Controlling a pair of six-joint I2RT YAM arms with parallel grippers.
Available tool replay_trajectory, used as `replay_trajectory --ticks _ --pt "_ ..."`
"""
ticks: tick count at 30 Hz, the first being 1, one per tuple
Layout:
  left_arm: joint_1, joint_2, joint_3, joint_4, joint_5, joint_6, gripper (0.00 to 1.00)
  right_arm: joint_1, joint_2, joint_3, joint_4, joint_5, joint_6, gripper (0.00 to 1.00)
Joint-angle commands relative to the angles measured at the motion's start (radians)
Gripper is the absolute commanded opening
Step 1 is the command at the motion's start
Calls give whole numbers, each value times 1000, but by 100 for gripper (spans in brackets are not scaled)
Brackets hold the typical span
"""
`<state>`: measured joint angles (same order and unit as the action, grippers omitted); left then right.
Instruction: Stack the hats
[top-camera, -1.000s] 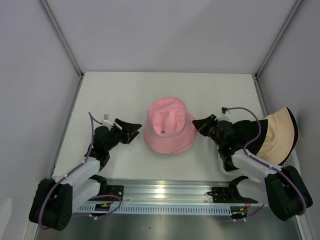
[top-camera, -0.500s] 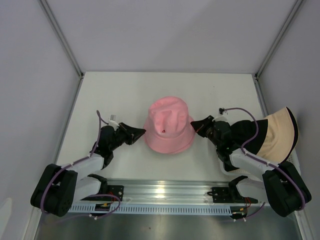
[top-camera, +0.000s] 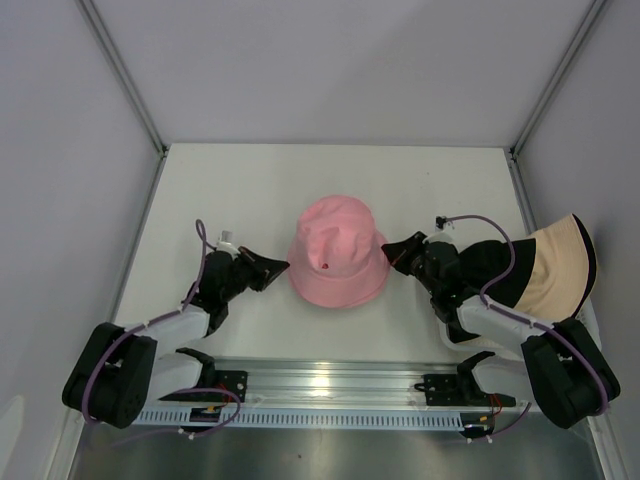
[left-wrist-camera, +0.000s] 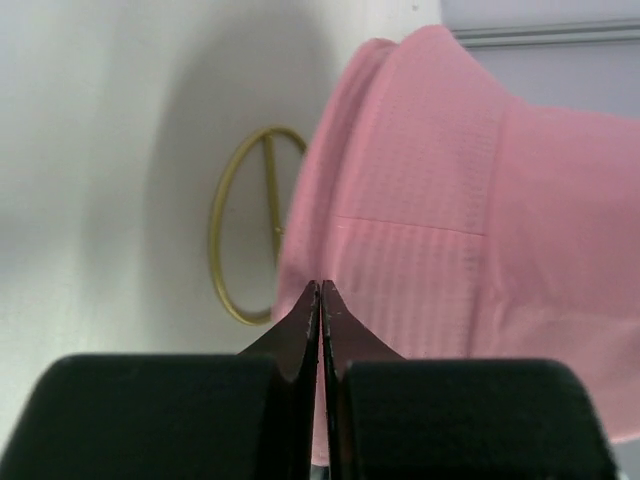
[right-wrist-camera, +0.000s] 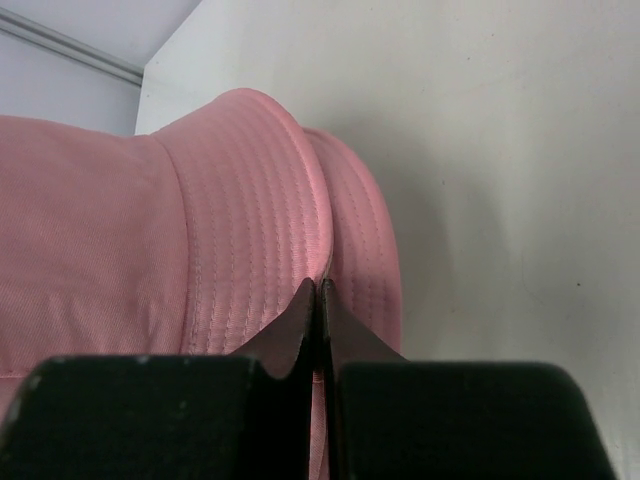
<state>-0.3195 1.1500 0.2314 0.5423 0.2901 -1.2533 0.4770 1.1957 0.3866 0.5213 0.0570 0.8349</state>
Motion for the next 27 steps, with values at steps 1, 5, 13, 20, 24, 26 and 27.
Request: replay_trajectory --ticks 1,5,13,20,24,26,27 --pt "-23 17 40 -105 -98 145 1 9 19 24 -21 63 -62 0" --pt "-43 17 43 -166 -169 190 1 14 30 38 -59 76 -98 0" --pt "-47 -55 52 -229 -169 274 1 23 -34 116 -225 69 -200 32" --pt "-47 -301 262 -660 -373 466 74 2 -131 701 -963 338 -450 99" --pt "-44 -420 345 -824 -465 526 100 -135 -133 877 -1196 464 -502 99" --pt "-46 -458 393 -877 -470 546 100 -230 -149 867 -1242 446 -496 99" --pt "-44 -464 407 -893 -467 560 100 -326 -159 833 -1253 422 -490 100"
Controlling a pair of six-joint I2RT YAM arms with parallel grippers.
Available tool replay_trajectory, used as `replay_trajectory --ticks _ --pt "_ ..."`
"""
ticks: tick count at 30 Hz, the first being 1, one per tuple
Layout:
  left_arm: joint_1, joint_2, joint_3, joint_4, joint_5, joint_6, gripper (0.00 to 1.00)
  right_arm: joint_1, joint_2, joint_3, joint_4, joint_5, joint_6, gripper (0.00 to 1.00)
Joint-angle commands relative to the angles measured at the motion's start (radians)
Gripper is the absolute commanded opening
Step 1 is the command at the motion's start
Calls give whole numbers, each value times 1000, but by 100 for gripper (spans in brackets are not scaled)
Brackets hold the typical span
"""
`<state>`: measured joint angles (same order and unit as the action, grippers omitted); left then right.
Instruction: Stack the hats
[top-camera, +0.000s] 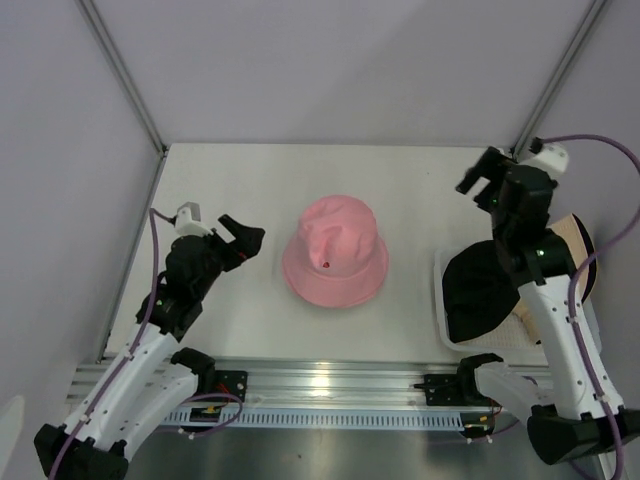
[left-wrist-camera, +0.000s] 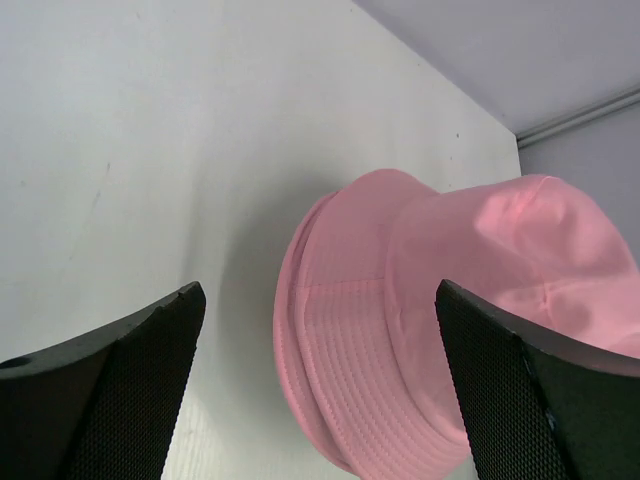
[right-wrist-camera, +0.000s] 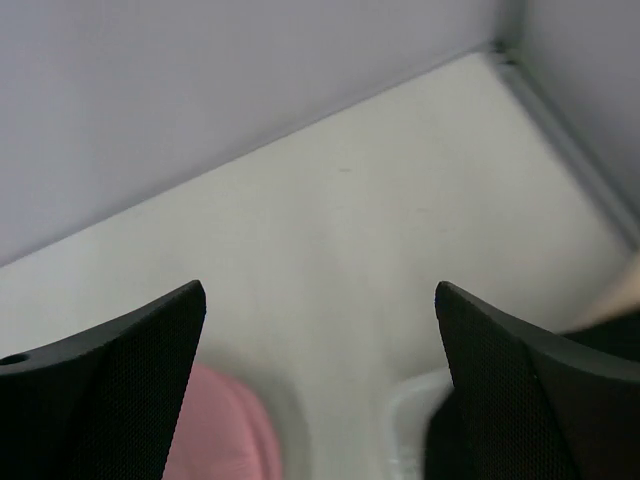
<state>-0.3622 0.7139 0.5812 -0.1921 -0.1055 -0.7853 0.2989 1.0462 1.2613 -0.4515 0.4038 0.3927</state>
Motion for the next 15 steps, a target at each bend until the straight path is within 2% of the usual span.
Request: replay_trajectory --ticks 1,4,8,15 --pt "-3 -31 86 -185 -66 99 99 -185 -29 -66 -282 22 -42 99" --pt "-1 -31 106 -198 -34 126 99 -242 -46 -160 -257 -22 -45 99" --pt "-3 -16 94 -168 18 124 99 -241 18 -209 -219 -98 -35 97" --pt "-3 -11 75 -181 21 121 100 -227 104 -253 -272 -13 -25 93"
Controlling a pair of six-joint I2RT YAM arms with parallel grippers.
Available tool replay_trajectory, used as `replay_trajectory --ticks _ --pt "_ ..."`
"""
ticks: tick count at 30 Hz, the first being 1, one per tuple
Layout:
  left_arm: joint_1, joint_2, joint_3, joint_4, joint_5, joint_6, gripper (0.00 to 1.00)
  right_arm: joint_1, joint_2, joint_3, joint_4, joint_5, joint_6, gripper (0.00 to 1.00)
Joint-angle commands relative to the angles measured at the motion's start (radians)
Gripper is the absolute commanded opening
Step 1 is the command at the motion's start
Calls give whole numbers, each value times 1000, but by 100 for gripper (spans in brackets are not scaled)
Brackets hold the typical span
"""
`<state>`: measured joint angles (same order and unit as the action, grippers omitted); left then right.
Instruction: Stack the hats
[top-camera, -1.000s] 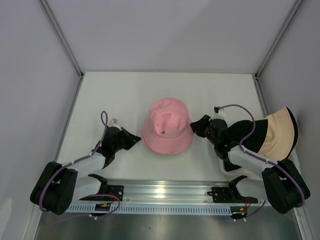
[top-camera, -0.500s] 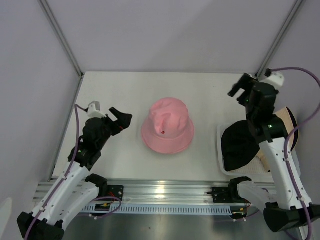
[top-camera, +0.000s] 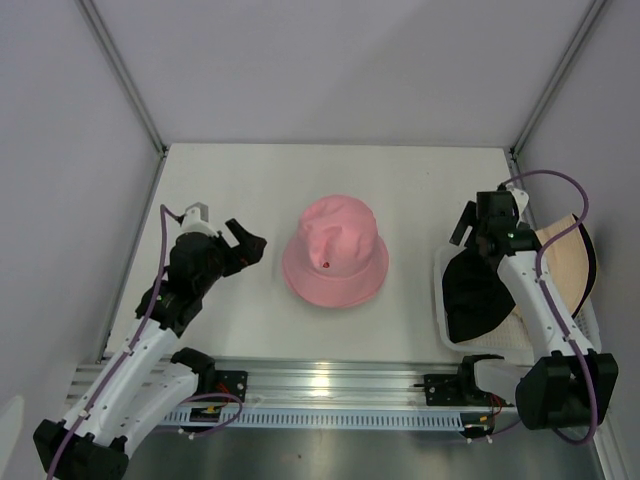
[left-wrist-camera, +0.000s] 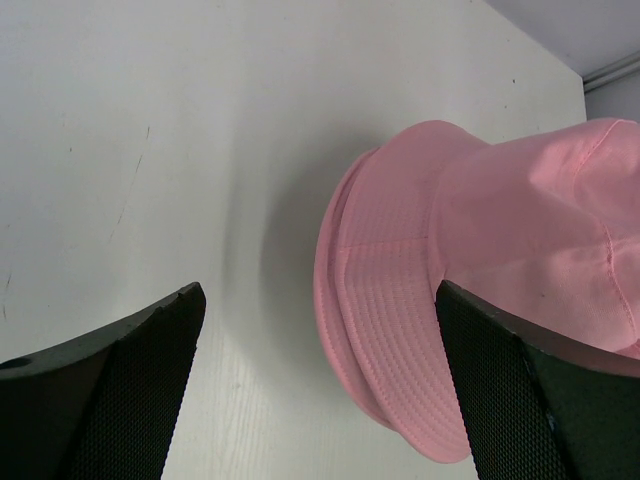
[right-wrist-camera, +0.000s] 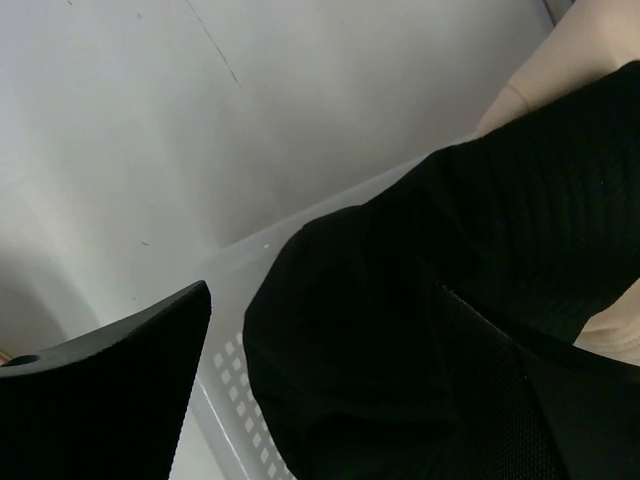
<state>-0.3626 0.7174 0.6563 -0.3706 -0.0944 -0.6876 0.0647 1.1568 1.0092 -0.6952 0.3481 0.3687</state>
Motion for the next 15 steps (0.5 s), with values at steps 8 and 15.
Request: replay_trajectory --ticks 8,15 --pt "-2 -21 -6 19 7 22 100 23 -11 -49 -41 92 -2 53" --pt "-1 -10 5 12 21 30 99 32 -46 -5 -92 85 -7 0"
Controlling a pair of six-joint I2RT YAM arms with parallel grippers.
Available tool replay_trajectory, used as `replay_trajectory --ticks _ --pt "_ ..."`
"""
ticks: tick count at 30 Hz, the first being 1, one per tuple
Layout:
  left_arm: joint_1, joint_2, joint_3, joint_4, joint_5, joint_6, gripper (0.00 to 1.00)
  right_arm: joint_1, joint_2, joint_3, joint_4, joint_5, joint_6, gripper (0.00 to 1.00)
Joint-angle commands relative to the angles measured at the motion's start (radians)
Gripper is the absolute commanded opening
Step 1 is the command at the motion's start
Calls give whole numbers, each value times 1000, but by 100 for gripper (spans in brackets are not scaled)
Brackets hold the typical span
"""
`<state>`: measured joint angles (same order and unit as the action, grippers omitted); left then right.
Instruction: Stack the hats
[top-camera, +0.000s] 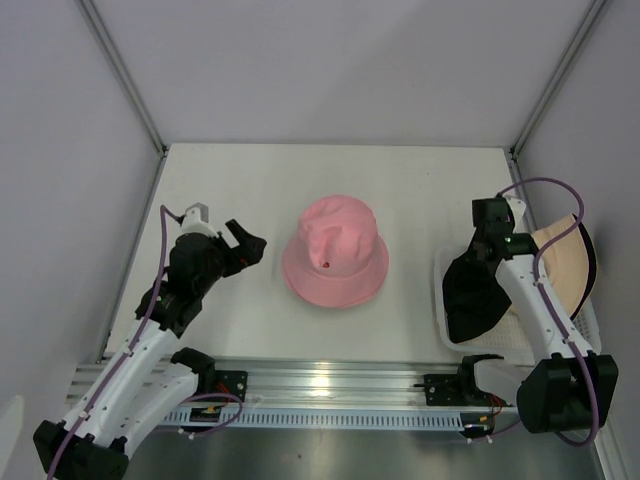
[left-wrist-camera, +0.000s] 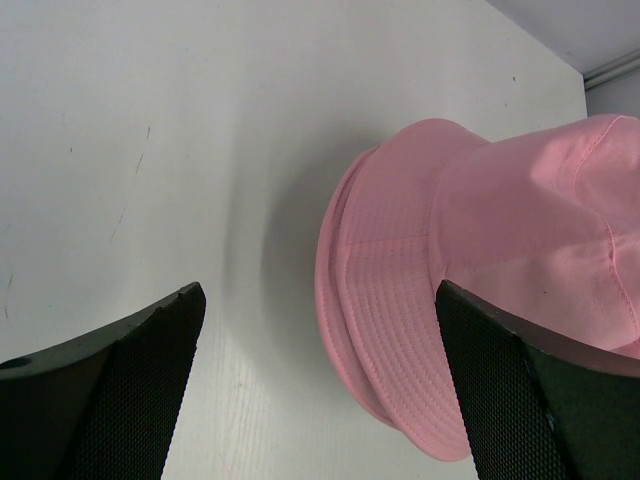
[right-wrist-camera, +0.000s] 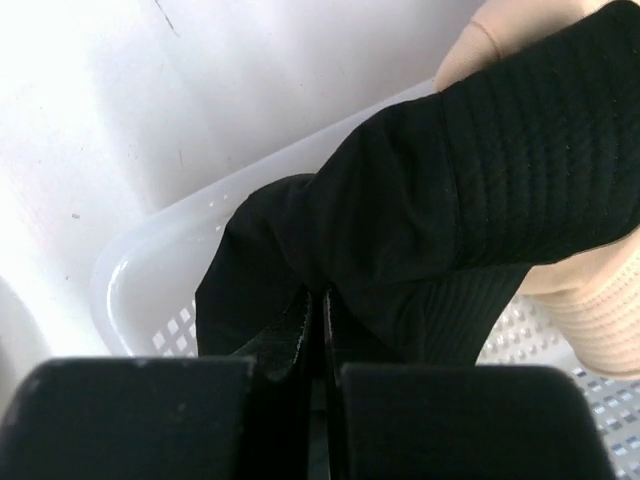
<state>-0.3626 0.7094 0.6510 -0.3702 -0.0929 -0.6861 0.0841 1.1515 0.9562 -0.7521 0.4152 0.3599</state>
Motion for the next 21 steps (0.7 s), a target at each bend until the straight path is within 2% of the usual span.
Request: replay_trajectory --ticks 1,5,7,8,9,11,12,15,21 --pt "-2 -5 12 11 22 30 100 19 -65 87 -59 17 4 0" --pt "-1 -18 32 8 30 36 99 36 -162 254 -86 -61 19 0" --pt "-1 -18 38 11 35 36 99 36 -232 336 -3 -224 22 0" --pt "-2 -16 38 16 39 34 99 36 -252 351 44 -384 24 0" --pt "-2 -13 41 19 48 34 99 36 -272 360 153 -465 42 0" --pt "-1 -10 41 27 58 36 99 37 -300 362 276 -644 136 0" --pt "-1 -5 53 27 59 36 99 37 -296 362 383 -689 175 0" --pt "-2 -5 76 19 61 36 99 37 -230 377 535 -837 312 0" --pt "-1 -19 128 56 41 46 99 89 -69 435 733 -1030 474 0"
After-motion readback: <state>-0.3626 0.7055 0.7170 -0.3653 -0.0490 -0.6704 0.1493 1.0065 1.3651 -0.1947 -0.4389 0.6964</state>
